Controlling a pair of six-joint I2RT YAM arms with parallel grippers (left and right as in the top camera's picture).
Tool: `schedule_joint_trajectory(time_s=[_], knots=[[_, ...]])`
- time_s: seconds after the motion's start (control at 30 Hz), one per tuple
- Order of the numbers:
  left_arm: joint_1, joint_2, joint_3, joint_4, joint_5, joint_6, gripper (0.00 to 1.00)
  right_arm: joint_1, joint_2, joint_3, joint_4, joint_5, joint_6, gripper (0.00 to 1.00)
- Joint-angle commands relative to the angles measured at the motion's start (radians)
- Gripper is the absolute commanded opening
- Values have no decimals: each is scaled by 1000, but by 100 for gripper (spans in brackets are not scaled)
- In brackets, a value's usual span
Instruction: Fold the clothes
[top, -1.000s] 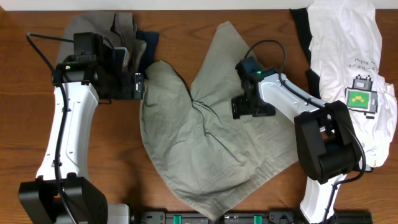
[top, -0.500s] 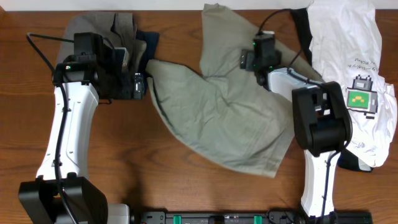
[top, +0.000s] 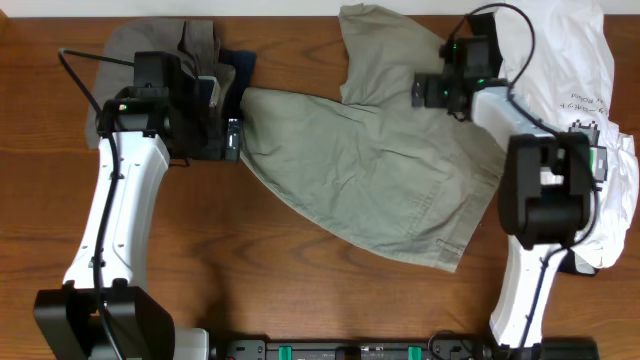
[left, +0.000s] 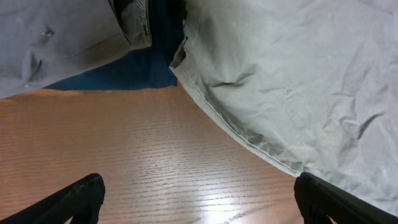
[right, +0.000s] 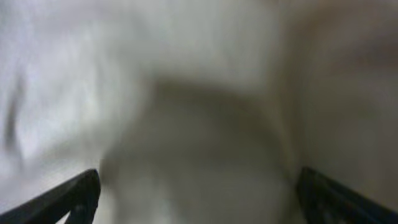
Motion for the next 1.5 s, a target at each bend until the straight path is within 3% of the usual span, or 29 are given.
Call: schedule_joint_trajectory(time_s=[0.0,0.23,0.7,0.9,1.27,1.47], knots=[[0,2,17,1,-2,-24,98,-21,-100,-2,-87,-23,22,99],[0,2,16,1,-2,-24,98,-113,-182,-6,-410,140,133,99],[0,2,16,19,-2,-24,98,-378,-180,-79,-441,131,42,99],[-1,2,16,19,-2,-24,98,-434,-177,-150,-358,133,0,99],[-3,2,16,19,-2,-25,98,-556,-175,-381,-32,109,-22,99],[-3,2,16,20,-2,-28,98,-610,-175,-421,91,78,-22,99]])
